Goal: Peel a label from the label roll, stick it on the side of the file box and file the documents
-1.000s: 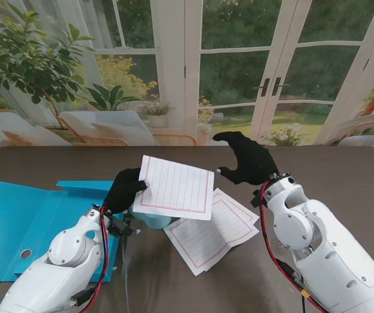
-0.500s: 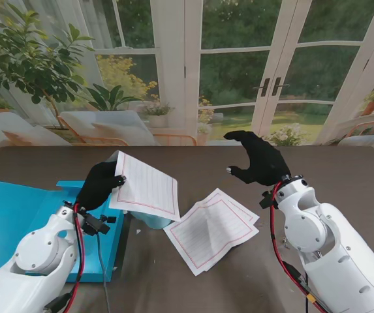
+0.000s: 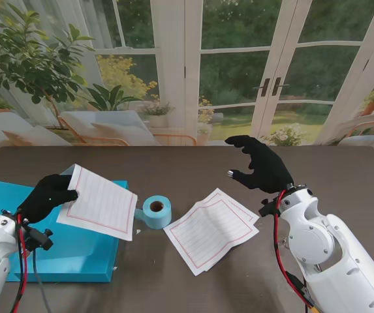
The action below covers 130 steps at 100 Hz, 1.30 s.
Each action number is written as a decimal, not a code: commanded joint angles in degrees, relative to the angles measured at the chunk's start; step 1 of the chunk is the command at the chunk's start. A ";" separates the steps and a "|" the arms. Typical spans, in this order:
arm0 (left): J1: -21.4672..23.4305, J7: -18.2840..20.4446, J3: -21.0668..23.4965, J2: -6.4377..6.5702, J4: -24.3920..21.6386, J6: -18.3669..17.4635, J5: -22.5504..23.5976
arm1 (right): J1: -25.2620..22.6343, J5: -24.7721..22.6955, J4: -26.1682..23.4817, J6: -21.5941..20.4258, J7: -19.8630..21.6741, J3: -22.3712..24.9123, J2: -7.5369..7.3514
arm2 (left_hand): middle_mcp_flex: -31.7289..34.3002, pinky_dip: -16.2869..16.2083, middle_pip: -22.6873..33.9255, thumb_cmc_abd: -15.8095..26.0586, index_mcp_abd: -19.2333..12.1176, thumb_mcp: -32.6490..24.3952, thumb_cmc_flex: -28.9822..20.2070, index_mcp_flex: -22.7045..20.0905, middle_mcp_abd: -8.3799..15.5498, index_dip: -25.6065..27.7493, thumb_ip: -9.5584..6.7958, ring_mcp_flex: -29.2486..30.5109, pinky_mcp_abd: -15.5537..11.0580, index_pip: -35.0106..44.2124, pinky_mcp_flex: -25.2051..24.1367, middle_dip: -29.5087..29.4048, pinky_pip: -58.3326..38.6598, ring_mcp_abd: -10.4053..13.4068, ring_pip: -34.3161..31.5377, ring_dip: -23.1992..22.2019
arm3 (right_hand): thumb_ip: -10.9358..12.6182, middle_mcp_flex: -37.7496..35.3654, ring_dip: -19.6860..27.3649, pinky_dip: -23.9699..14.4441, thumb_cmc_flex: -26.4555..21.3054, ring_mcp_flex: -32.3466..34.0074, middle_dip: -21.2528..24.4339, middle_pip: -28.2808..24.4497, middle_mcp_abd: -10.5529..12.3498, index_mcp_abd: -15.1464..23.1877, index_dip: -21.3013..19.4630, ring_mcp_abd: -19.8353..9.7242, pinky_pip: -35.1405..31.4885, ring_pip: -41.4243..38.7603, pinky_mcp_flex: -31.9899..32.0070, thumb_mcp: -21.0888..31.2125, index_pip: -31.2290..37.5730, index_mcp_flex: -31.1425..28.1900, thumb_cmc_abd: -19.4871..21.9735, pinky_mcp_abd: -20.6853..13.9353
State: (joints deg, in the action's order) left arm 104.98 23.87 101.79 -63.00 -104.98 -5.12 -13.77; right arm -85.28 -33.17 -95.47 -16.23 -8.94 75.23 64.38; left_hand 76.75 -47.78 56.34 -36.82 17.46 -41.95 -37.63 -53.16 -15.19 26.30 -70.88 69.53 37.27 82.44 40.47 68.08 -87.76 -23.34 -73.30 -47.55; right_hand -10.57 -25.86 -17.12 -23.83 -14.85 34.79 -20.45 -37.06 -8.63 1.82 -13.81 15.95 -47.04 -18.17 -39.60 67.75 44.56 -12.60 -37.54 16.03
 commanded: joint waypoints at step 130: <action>3.74 -14.64 -2.07 0.05 7.39 29.22 46.06 | -3.52 5.37 1.70 3.22 3.41 -1.08 0.52 | -5.31 -0.70 -12.23 4.19 2.30 -5.79 -0.58 7.66 5.64 -0.62 -0.18 -13.55 -7.67 1.41 -9.20 6.07 1.93 -1.49 8.22 -1.37 | 1.50 -1.92 -1.41 -2.51 -0.16 1.13 -0.35 1.27 -1.37 0.21 0.10 -0.19 1.03 -1.24 28.29 -1.26 -1.46 -1.05 2.79 -0.07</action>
State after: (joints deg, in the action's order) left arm 109.24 8.01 100.23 -62.60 -98.82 23.34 31.07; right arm -88.53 -27.82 -94.03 -13.24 -6.54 74.41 64.80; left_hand 71.83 -47.80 44.42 -35.27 18.00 -42.72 -37.59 -46.54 -15.06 24.74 -68.30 56.55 31.35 81.91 30.72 74.23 -85.30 -23.68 -65.83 -48.74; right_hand -10.57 -28.03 -17.81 -25.26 -14.94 35.35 -20.45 -36.34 -8.85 1.74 -13.81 16.03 -47.04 -18.94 -39.60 67.80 43.93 -13.15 -36.83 16.03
